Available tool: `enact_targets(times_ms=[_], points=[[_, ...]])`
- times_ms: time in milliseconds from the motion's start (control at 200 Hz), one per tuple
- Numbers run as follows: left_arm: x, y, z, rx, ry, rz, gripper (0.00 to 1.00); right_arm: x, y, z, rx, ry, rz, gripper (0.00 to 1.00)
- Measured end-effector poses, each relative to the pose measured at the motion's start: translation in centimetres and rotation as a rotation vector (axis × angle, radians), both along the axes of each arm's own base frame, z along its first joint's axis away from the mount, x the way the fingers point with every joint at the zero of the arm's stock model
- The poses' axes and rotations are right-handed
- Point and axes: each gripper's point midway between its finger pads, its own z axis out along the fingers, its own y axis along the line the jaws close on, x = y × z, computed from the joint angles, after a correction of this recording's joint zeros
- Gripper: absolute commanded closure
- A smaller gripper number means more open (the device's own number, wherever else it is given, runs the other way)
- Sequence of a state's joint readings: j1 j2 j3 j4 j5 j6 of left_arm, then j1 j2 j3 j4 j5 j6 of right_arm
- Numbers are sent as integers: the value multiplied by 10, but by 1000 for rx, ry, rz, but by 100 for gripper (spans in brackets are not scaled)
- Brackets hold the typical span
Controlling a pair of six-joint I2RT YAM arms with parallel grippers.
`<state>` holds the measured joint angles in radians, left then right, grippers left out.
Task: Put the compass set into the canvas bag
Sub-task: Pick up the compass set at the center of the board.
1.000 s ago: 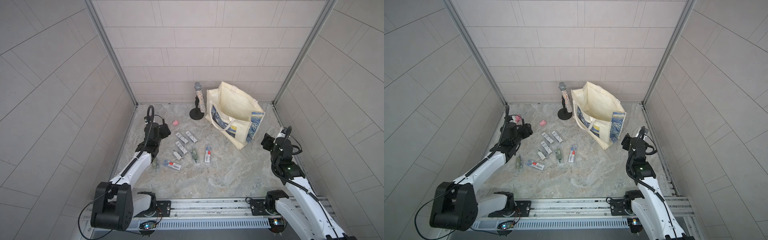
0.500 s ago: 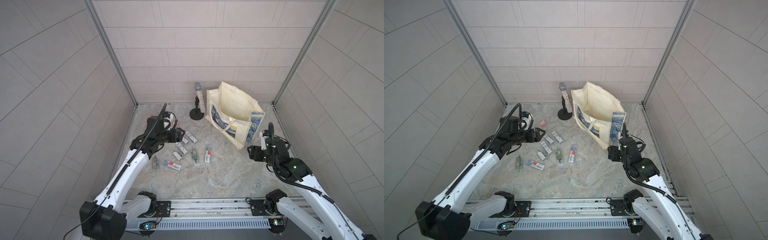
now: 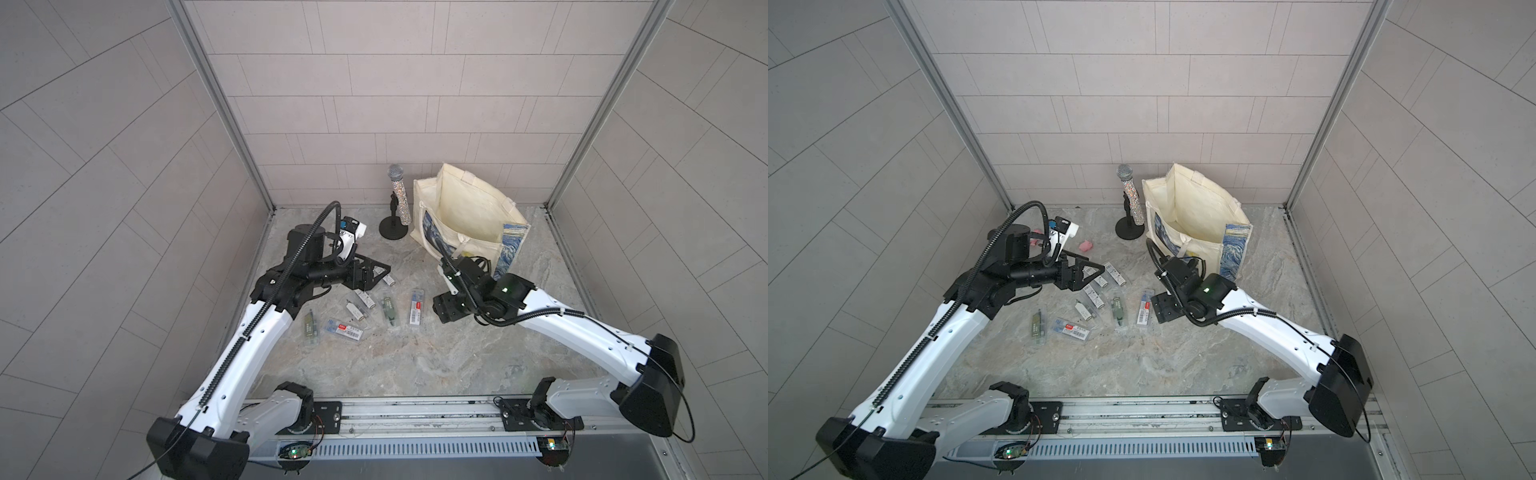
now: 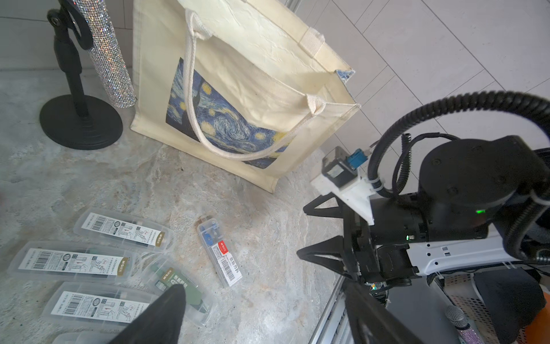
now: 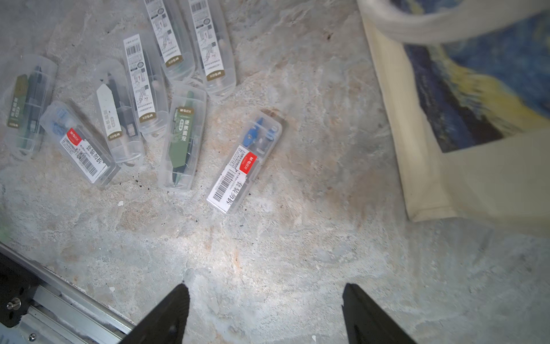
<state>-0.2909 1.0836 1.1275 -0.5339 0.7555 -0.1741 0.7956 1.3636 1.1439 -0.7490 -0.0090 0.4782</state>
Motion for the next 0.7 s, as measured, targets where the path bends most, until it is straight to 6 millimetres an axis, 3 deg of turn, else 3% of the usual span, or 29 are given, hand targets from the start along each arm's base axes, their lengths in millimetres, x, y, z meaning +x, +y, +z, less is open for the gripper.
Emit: enact_targets(times_ms=[190,470,701], points=[[6,11,-10,58,0,47,5,5,26,-21,-45,50,21,18],[18,31,-21,138,-2,147,3,11,40,-70,-111,130,1,19],[22,37,-24,157,-2,175,3,25,55,-91,-124,136,-4,23]])
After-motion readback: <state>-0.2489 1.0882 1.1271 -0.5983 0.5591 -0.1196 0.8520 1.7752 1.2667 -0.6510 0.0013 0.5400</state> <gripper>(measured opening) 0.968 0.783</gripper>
